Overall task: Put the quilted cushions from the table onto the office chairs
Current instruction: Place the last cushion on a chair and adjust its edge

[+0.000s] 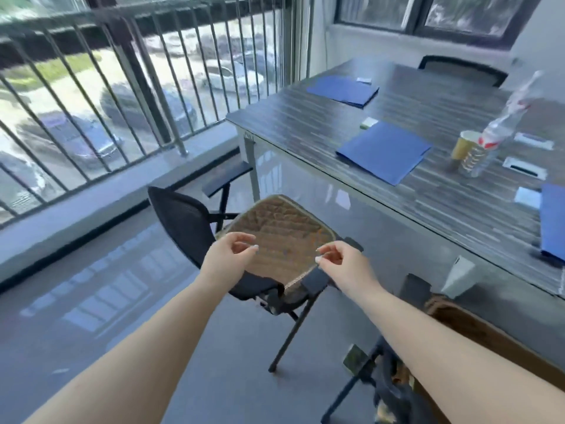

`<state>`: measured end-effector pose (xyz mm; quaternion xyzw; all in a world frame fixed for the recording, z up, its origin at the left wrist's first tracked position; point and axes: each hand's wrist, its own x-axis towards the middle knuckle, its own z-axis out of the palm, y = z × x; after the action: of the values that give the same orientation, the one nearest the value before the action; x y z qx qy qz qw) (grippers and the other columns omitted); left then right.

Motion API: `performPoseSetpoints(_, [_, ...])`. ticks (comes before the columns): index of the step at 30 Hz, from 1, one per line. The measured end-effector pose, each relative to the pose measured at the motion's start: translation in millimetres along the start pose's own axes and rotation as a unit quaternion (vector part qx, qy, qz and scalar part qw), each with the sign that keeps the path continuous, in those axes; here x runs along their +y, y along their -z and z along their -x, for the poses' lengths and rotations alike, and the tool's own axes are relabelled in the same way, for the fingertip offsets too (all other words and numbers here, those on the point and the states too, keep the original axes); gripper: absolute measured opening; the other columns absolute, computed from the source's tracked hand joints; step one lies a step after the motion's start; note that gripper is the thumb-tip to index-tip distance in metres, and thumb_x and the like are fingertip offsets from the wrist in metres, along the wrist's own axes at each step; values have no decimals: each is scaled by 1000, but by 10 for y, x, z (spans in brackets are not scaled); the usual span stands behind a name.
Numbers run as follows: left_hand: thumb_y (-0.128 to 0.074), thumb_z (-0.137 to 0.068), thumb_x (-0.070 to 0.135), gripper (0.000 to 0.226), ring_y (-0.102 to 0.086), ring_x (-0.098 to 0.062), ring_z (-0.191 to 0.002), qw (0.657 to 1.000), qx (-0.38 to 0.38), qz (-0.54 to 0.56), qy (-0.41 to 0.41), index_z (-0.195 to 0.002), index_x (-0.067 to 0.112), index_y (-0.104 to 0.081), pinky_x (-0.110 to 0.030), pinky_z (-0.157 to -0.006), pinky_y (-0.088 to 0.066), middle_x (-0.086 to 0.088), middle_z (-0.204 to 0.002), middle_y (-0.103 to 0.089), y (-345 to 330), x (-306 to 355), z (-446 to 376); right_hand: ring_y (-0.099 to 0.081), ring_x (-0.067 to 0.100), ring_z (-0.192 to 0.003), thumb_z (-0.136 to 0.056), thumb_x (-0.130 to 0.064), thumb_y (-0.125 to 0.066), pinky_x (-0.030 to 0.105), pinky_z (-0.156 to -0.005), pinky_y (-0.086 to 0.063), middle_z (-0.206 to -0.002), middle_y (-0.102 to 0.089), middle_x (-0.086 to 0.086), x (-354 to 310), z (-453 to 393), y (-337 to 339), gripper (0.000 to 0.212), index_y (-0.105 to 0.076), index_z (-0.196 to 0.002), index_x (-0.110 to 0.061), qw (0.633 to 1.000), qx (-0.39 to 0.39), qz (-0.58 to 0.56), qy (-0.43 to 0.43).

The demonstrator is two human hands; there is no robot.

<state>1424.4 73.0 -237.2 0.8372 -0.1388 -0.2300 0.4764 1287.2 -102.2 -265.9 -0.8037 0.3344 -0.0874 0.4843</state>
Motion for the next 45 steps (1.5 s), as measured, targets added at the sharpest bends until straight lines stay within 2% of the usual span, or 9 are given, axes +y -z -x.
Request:
performPoseSetpoints(4, [-63, -88, 21, 14, -61, -15, -79, 1000, 19, 6, -3, -102, 21, -66, -28, -74, -48, 1, -91, -70, 716, -119, -246, -61, 10, -84, -88, -26, -64, 22, -70, -44, -82, -64, -10, -427, -181, -539, 9, -63, -96, -21, 1000, -18, -3, 0])
performPoseSetpoints(8, [-64, -88, 22, 17, -65, -16, -91, 1000, 15, 2, -2, -104, 20, -66, -25, -76, -48, 0, -95, -70, 1075, -214, -524, -61, 10, -88, -87, -26, -64, 25, -76, -45, -86, -65, -10, -615, -399, -856, 6, -63, -92, -24, 1000, -18, -2, -10])
performPoseSetpoints(14, [-62, -88, 25, 18, -60, -6, -81, 999, -25, -21, -17, -105, 24, -66, -20, -63, -42, 5, -96, -69, 1179, -189, -1281, -61, 9, -91, -85, -26, -65, 28, -78, -48, -87, -67, -11, -591, -995, -1158, 5, -63, -89, -28, 999, 2, -3, -46])
performPoseSetpoints(21, [-63, -88, 27, 22, -62, -8, -91, 992, -100, -81, -18, -110, 24, -64, -14, -66, -42, 8, -97, -66, 1070, -27, -2469, -62, 11, -90, -84, -28, -67, 26, -74, -47, -91, -67, -8, -553, -2049, -1386, 7, -64, -91, -28, 994, 30, -23, -106])
performPoseSetpoints(29, [-62, -88, 24, 13, -65, -15, -91, 976, -176, -128, 12, -99, 30, -62, -22, -74, -49, 6, -97, -68, 863, 98, -3727, -62, 14, -90, -84, -27, -67, 25, -71, -45, -92, -67, -5, -389, -2790, -1325, 9, -65, -93, -25, 971, 69, -57, -223])
performPoseSetpoints(31, [-63, -87, 23, 13, -65, -14, -90, 977, -176, -121, 28, -98, 29, -62, -25, -75, -48, 6, -98, -68, 838, 40, -3850, -61, 13, -91, -85, -27, -66, 23, -70, -44, -93, -66, -5, -342, -2774, -1321, 10, -64, -95, -25, 965, 67, -60, -246])
performPoseSetpoints(37, [-65, -88, 28, 13, -65, -15, -93, 947, -282, -144, 60, -101, 27, -65, -31, -82, -52, 1, -104, -68, 300, -286, -4542, -54, 5, -86, -88, -24, -64, 12, -62, -35, -94, -60, -9, 146, -2843, -1413, 12, -64, -100, -22, 928, 128, -71, -343])
performPoseSetpoints(39, [-64, -88, 29, 20, -65, -15, -91, 935, -307, -165, 59, -107, 23, -65, -28, -76, -52, 1, -104, -67, 95, -399, -4776, -55, 7, -90, -88, -24, -65, 15, -63, -36, -97, -60, -7, 270, -2912, -1452, 12, -64, -100, -23, 913, 148, -79, -373])
performPoseSetpoints(45, [-64, -87, 29, 19, -61, -10, -93, 920, -335, -198, 47, -106, 27, -62, -29, -80, -51, 7, -104, -64, -455, -872, -5347, -57, 12, -93, -88, -25, -63, 20, -67, -41, -93, -61, -10, 803, -3228, -1679, 16, -63, -104, -22, 888, 169, -73, -421])
